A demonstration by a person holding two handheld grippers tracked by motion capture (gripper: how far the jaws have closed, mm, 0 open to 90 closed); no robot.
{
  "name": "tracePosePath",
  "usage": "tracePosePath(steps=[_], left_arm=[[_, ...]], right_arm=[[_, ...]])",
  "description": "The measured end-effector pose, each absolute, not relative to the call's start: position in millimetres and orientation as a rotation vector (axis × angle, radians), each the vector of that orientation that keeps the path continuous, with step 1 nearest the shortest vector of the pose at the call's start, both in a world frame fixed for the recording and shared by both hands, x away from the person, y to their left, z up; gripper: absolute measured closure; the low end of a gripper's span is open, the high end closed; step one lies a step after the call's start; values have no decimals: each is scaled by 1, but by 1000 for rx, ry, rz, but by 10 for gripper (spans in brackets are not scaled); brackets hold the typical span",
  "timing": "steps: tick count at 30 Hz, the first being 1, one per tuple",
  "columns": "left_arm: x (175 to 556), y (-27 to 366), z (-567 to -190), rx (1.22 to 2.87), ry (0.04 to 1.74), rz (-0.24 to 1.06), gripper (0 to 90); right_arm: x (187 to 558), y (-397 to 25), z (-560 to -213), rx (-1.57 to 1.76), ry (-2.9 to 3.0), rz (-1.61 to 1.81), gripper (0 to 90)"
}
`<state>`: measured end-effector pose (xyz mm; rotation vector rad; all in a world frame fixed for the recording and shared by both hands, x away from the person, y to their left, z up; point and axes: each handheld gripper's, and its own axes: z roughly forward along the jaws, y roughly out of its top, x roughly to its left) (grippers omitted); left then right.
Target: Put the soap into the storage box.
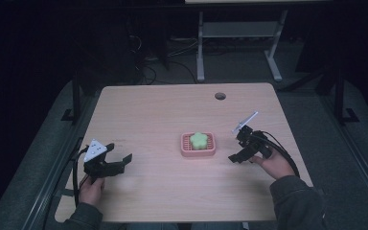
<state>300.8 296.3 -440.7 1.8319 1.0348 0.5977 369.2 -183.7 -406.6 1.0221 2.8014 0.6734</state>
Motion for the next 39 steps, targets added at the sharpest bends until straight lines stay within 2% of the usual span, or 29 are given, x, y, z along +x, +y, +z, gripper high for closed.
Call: tracePosePath(steps=[39], left_arm=[[301, 296, -443, 1837, 1041, 591, 141]], right_arm=[[328, -223, -425, 1107, 2739, 704, 230]])
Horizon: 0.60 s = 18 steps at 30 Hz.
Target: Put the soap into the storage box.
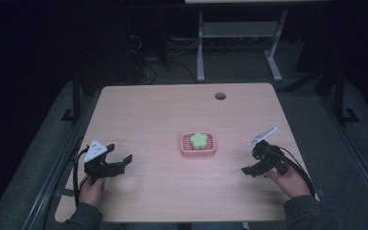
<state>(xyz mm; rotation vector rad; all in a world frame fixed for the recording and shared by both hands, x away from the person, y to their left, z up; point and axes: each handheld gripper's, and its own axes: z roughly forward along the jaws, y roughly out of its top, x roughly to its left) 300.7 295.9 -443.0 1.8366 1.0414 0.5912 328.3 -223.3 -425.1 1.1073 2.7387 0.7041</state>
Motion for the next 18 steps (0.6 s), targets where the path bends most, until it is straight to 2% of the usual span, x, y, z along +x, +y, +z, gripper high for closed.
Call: tracePosePath(steps=[18], left_arm=[[301, 295, -444, 1846, 1043, 594, 141]], right_arm=[[302, -236, -433, 1141, 2701, 755, 230]])
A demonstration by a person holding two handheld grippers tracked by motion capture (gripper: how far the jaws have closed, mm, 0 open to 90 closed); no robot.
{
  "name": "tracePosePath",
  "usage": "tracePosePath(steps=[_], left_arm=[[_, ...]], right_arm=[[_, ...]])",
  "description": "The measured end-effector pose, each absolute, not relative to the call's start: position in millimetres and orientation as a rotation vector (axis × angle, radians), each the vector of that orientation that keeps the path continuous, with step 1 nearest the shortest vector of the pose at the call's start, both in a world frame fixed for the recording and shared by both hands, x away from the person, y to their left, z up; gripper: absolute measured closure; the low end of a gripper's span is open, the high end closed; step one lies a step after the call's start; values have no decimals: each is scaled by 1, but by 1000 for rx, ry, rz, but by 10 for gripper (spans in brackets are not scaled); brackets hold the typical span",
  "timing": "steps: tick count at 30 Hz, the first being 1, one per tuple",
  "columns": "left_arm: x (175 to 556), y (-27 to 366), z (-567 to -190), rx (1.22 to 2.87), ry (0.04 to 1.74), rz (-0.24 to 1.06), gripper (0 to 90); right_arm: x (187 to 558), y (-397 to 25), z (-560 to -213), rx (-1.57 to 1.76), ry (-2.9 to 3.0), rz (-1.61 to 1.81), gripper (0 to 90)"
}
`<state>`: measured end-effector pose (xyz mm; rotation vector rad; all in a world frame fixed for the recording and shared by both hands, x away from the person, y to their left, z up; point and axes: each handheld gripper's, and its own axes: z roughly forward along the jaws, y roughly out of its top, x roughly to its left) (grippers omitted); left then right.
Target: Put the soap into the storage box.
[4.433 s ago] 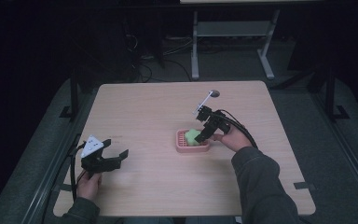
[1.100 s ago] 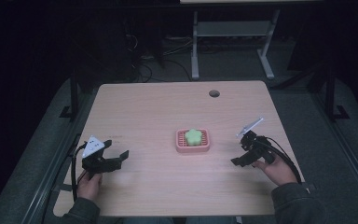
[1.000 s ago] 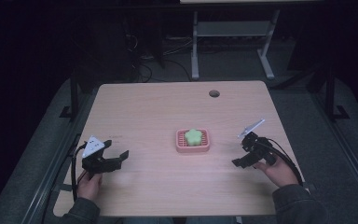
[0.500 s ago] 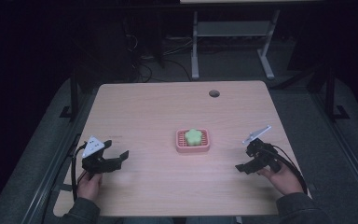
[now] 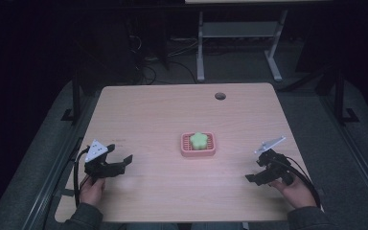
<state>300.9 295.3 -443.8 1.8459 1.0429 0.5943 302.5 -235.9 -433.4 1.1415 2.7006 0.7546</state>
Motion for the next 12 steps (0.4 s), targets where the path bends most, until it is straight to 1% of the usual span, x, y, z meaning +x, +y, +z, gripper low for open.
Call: tracePosePath(steps=[6, 12], left_arm=[[301, 295, -445, 1856, 1039, 598, 140], [302, 293, -446, 1862, 1037, 598, 141]], right_arm=[[289, -241, -439, 1164, 2651, 823, 229], [284, -241, -442, 1165, 2603, 885, 229]])
